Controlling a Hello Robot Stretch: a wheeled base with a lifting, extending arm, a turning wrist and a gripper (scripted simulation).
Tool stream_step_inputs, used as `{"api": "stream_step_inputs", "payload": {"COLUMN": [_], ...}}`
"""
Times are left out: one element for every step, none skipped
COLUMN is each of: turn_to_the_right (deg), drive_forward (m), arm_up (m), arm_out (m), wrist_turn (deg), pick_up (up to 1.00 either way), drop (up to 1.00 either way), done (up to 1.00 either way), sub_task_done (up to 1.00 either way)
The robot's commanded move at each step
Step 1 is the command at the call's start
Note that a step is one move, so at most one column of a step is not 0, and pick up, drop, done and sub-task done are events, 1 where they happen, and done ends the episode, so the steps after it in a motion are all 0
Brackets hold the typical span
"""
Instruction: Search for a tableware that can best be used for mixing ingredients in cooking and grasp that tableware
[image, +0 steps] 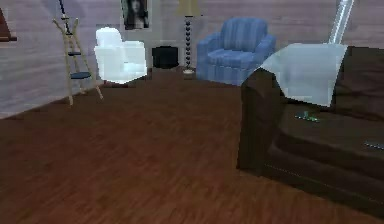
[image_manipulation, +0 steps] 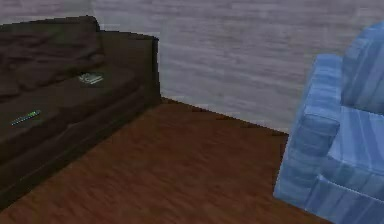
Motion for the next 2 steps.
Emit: {"api": "stream_step_inputs", "payload": {"turn_to_the_right": [-45.0, -45.0], "drive_forward": [0.00, 0.00], "arm_up": [0.00, 0.00], "arm_out": [0.00, 0.00], "wrist_turn": [0.0, 0.0], "pick_up": [0.00, 0.00], "drop": [0.00, 0.00], "done": [0.00, 0.00], "sub_task_done": [0.00, 0.00]}}
